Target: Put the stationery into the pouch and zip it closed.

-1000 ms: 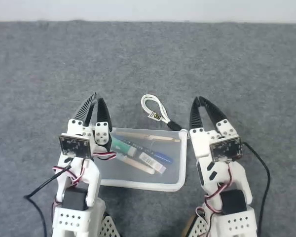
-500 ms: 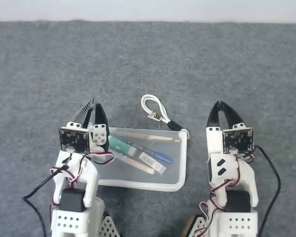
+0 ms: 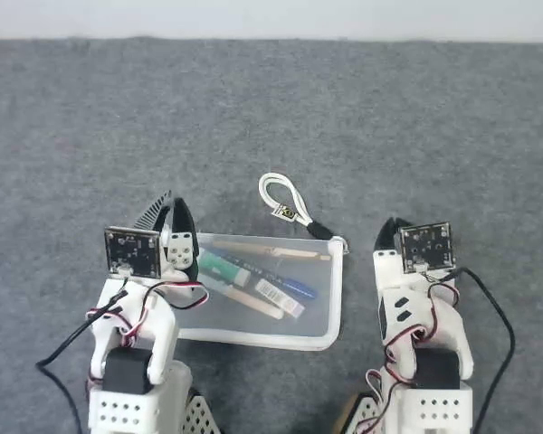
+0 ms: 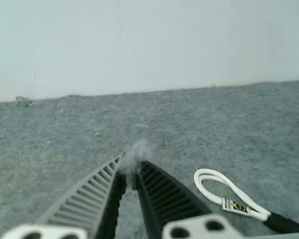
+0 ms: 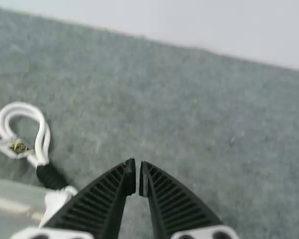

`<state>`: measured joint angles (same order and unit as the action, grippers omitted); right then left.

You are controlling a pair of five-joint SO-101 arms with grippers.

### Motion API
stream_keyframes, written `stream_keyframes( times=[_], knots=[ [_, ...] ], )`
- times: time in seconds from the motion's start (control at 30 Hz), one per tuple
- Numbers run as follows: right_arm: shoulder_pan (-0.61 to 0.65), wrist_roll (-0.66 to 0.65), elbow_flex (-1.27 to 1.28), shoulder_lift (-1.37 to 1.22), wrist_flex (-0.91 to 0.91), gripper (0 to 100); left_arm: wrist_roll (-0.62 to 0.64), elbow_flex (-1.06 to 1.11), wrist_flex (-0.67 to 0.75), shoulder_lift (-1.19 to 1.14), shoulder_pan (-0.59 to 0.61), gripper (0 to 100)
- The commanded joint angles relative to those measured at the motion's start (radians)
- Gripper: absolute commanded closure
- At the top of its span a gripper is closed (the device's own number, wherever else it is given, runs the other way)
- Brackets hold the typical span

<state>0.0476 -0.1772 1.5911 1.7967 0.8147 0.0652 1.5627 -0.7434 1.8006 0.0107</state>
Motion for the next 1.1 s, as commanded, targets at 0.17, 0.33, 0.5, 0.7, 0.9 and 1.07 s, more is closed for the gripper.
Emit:
stream_keyframes(
  times=[0.17, 0.33, 0.5, 0.7, 0.9, 1.07],
  knots=[
    [-0.013, -0.044, 0.092, 0.018, 0.061, 99.1, -0.029, -0.024, -0.044, 0.025, 0.003, 99],
    [-0.053, -0.144, 0.092, 0.018, 0.079, 99.1, -0.032, -0.021, -0.048, 0.025, 0.006, 99],
    [-0.068, -0.226, 0.092, 0.018, 0.306, 99.1, -0.032, 0.033, -0.043, 0.025, 0.006, 99],
    [-0.068, -0.338, 0.092, 0.018, 0.464, 99.1, -0.032, 0.122, 0.037, 0.021, 0.006, 99],
    [-0.091, -0.347, 0.092, 0.018, 0.507, 99.1, -0.028, 0.122, -0.046, 0.02, -0.002, 99],
    [-0.13, -0.218, 0.092, 0.018, 0.501, 99.1, -0.026, 0.122, -0.132, 0.02, 0.006, 99]
  ],
)
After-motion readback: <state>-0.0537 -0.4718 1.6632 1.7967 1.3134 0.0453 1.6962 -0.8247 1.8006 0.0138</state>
